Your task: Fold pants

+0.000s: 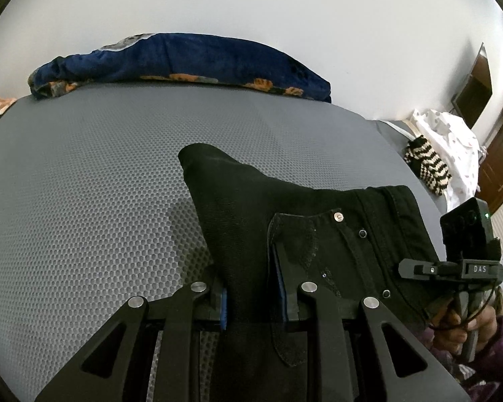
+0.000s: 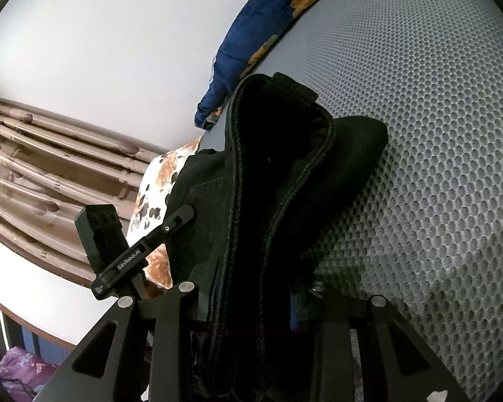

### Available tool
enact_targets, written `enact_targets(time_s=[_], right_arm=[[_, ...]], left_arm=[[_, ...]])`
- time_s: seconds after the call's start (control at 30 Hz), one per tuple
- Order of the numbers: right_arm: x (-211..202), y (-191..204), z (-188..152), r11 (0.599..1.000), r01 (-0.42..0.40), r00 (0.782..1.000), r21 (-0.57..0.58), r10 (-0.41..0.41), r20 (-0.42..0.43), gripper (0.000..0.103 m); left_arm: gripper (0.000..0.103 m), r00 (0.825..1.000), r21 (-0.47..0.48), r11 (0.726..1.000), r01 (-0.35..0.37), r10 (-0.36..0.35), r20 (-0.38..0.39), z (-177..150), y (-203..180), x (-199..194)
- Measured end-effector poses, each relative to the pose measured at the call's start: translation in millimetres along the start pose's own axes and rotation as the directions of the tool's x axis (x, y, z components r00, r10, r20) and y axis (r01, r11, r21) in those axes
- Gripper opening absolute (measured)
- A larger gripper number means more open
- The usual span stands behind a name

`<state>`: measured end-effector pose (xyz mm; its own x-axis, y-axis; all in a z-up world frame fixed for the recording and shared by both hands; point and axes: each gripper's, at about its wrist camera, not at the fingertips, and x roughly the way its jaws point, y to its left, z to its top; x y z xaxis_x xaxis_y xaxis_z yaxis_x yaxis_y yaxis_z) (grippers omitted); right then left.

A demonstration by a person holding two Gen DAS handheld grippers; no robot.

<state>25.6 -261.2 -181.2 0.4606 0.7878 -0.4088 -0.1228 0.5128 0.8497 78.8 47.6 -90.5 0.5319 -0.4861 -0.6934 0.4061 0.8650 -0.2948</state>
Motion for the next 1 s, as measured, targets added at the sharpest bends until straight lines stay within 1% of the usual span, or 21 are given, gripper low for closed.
enact_targets(time_s=[0.27,0.4,0.77,1.0], right_arm=[[5.2,4.6,7.3,1.0,-0.021,1.0,0.01,0.021,-0.003,0.028],[13.7,11.4,17.8,0.999,-0.033,0.999,0.003,0.033,-0.013,0.028],[58.6,41.3,62.9,0.996,-0.073,0.996,-0.042,0.07,-0.057,0.028],[90.0,61.3,101.6,0.993,-0.087,0.994,-0.076,0.081,-0.075,0.028]], left_arm=[[0.022,1.0,-0.024,1.0,-0.01,0.01,0.014,6.5,7.6,-4.0],[0.022,0.999,-0.034,0.999,-0.023,0.024,0.022,13.0,15.1,-9.1],[0.022,0.993,-0.044,0.994,-0.095,0.098,0.068,53.5,53.5,-26.8],[0.022,0.985,-0.062,0.99,-0.125,0.132,0.109,82.4,81.5,-28.8]])
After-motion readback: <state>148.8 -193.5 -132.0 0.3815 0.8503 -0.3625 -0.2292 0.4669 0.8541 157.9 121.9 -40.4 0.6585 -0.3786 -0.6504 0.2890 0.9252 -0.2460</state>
